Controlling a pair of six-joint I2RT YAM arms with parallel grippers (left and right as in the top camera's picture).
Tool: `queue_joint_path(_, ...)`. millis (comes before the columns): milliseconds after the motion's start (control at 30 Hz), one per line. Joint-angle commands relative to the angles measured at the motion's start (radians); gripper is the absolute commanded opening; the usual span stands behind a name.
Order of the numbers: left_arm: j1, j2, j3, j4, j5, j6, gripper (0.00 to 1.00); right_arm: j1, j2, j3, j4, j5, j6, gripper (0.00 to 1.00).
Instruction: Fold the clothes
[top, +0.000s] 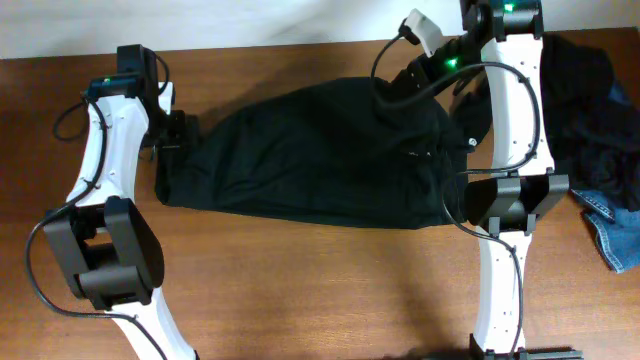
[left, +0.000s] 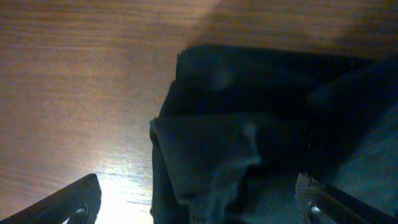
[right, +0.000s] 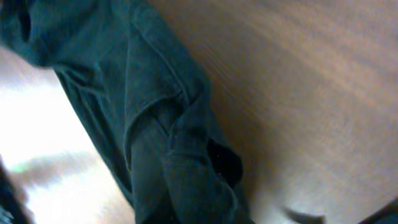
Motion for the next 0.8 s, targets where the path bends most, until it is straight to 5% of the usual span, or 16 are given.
queue_joint_path(0,0.003,-0.038,-0.002,0.022,-0.008,-0.007,0.99,0.006,-0.052,0.002,-0.006,-0.009,-0.269,0.04)
queue_joint_path(233,0.002,-0.154,-0.002,0.076,-0.006,-0.007,0.99,0.108,-0.125,0.003,-0.006,-0.046,-0.53,0.04)
queue_joint_path(533,0.002,-0.26,-0.002,0.076,-0.002,-0.007,0.99,0.309,-0.132,-0.016,-0.006,0.141,-0.467,0.04)
queue_joint_path(767,0.003,-0.262,-0.002,0.077,0.0,-0.006,0.99,0.293,-0.132,-0.169,-0.006,0.177,-0.423,0.04)
